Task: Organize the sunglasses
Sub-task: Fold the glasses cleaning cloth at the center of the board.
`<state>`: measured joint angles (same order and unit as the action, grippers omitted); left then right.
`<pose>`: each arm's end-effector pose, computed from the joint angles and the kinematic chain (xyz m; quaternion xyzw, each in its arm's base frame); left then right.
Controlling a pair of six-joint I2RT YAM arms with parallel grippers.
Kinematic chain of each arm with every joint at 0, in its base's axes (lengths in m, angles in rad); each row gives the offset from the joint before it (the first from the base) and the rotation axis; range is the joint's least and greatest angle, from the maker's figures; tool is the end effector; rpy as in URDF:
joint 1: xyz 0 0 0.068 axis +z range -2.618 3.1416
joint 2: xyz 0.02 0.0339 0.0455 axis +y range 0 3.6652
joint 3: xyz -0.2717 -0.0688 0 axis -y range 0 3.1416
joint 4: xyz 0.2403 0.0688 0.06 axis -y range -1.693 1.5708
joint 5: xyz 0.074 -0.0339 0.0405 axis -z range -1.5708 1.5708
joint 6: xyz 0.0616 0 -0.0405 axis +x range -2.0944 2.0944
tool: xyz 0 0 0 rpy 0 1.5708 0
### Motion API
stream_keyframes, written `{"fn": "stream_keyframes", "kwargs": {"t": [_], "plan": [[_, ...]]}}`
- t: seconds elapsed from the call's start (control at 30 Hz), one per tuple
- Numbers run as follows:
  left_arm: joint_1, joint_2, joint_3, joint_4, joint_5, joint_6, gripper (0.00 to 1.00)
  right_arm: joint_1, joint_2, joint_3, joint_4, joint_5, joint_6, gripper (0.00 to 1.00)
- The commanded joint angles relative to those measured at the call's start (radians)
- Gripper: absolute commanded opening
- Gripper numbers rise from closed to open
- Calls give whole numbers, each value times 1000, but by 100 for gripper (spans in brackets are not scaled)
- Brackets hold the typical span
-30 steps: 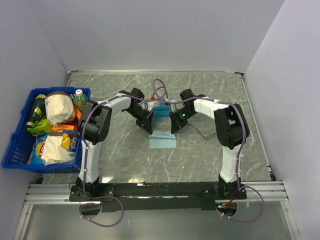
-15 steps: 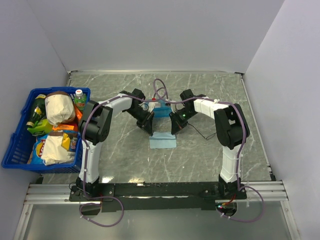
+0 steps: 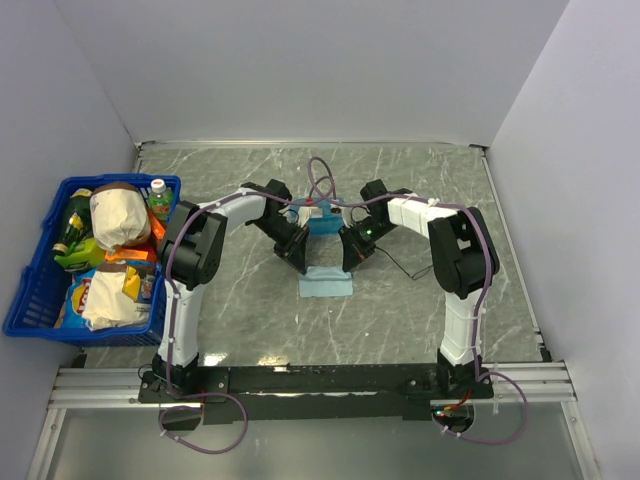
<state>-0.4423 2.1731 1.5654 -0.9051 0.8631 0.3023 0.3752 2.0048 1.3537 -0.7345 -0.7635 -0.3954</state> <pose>0.3524 -0.2187 0.1356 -0.3416 -0.8413 0.4189 0.0030 0.3413 0.1802 0.1456 -0.3792 0.8433 0.3701 0.0896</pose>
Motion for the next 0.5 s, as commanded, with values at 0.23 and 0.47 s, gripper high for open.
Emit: {"fn": "stream_keyframes", "kwargs": {"t": [0.23, 0.47], "plan": [[-18, 16, 35, -29, 53, 57, 22, 10, -40, 12, -36, -63, -65, 20], [-21, 24, 42, -51, 68, 80, 25, 14, -35, 13, -48, -69, -79, 25]]}}
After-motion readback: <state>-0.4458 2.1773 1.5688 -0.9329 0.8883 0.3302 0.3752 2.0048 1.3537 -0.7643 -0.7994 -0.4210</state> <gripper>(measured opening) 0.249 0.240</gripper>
